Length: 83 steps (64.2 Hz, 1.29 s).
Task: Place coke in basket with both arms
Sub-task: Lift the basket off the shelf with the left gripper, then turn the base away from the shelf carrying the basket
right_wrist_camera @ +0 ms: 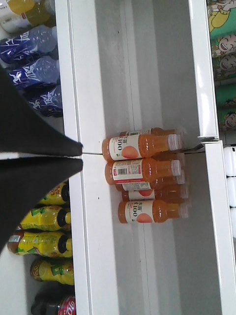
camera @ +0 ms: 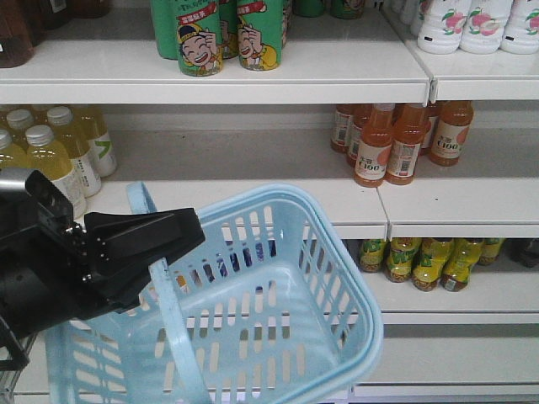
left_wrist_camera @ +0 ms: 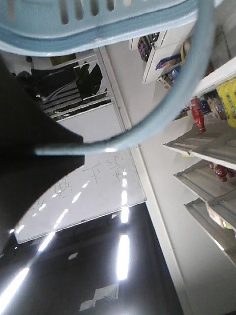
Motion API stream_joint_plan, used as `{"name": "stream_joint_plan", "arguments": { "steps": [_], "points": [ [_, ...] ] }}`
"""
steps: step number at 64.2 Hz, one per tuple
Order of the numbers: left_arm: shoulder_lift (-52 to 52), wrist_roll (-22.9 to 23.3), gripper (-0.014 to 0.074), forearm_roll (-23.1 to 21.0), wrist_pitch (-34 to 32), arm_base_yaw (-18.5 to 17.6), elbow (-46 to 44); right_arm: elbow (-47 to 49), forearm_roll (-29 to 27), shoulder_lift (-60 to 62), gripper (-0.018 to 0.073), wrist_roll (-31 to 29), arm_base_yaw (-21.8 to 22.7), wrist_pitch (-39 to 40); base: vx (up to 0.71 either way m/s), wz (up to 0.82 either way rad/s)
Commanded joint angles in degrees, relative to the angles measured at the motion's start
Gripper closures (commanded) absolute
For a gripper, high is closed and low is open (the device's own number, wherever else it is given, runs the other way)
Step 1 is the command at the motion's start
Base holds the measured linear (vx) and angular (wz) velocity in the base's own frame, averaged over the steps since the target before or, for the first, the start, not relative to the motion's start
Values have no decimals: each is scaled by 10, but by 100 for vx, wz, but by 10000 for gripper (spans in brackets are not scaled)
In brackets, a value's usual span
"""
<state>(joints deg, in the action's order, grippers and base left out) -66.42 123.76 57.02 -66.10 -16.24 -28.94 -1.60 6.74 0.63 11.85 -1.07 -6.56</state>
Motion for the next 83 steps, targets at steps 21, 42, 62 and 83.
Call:
{"name": "stream_joint_plan", "arguments": {
  "steps": [21,42,62,83],
  "points": [
    [19,2,604,-24,-127,-31,-13,-4,4,7,565,-2,3,40,0,0],
    [19,2,604,-13,-127,-31,-13,-4,4,7,565,-2,3,40,0,0],
    [19,2,604,-14,-127,-31,-13,-4,4,7,565,-2,3,40,-2,-6],
    [19,2,603,-14,-127,-31,-13,-4,4,7,565,-2,3,40,-6,-34]
  ]
}}
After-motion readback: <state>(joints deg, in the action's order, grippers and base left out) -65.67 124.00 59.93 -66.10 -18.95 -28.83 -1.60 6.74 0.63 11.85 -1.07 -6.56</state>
